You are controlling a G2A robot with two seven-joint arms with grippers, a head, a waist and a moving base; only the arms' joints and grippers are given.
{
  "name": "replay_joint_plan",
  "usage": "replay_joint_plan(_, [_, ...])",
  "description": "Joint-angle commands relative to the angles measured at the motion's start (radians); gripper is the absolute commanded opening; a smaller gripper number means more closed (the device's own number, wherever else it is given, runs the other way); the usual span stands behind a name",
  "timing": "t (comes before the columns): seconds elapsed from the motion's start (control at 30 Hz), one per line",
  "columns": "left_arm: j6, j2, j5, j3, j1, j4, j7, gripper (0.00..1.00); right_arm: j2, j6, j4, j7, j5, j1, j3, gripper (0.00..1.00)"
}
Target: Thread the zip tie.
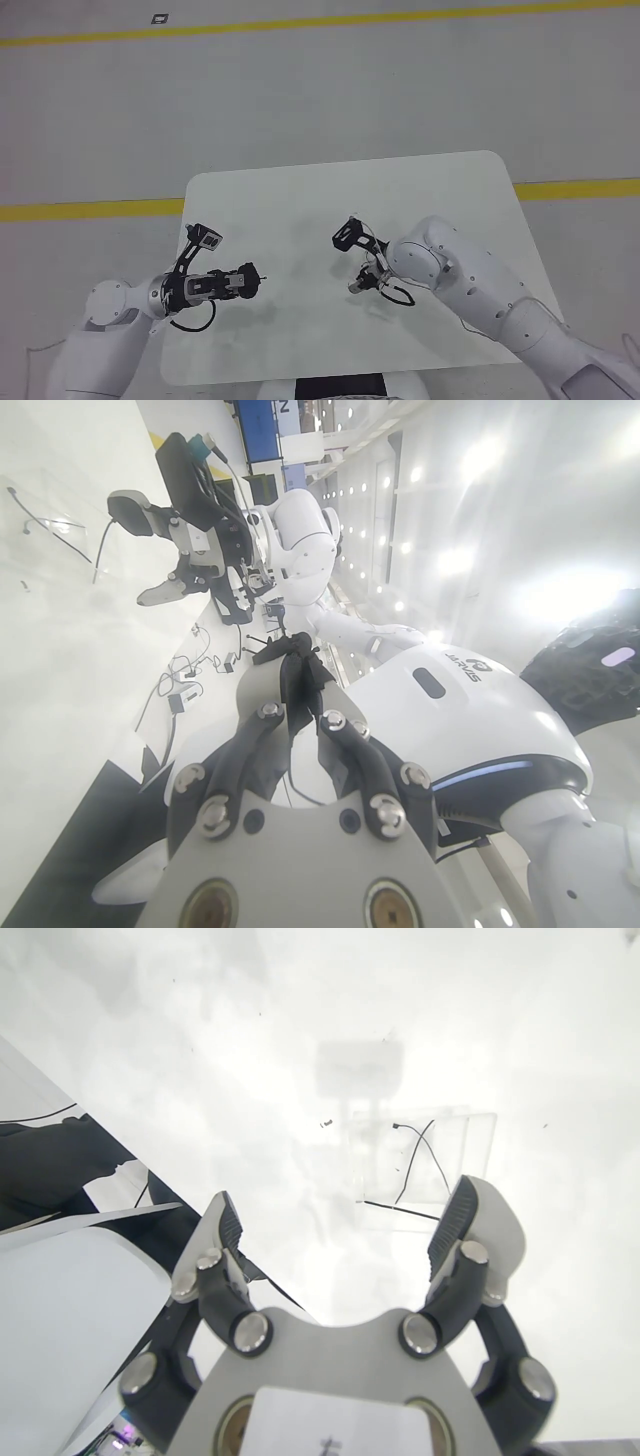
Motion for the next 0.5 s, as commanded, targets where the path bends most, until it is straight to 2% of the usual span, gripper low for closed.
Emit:
replay_joint_plan(0.0, [0.0,0.0,0.0,0.0,0.0,0.0,0.0,0.0,-0.001,0.015,0.002,0.0,-0.008,0.001,-0.002,0.42])
replay_joint_plan(0.03, [0.0,0.0,0.0,0.0,0.0,0.0,0.0,0.0,-0.002,0.023,0.006,-0.002,-0.01,0.0,-0.002,0.37])
replay_joint_plan(0.17, [0.0,0.0,0.0,0.0,0.0,0.0,0.0,0.0,-0.004,0.032,0.013,-0.005,-0.022,-0.001,-0.004,0.3])
replay_joint_plan(0.33, [0.0,0.0,0.0,0.0,0.0,0.0,0.0,0.0,-0.005,0.043,0.026,-0.009,-0.056,-0.004,-0.006,0.14])
replay_joint_plan(0.47, [0.0,0.0,0.0,0.0,0.0,0.0,0.0,0.0,-0.005,0.054,0.028,-0.015,-0.089,-0.008,-0.004,0.15])
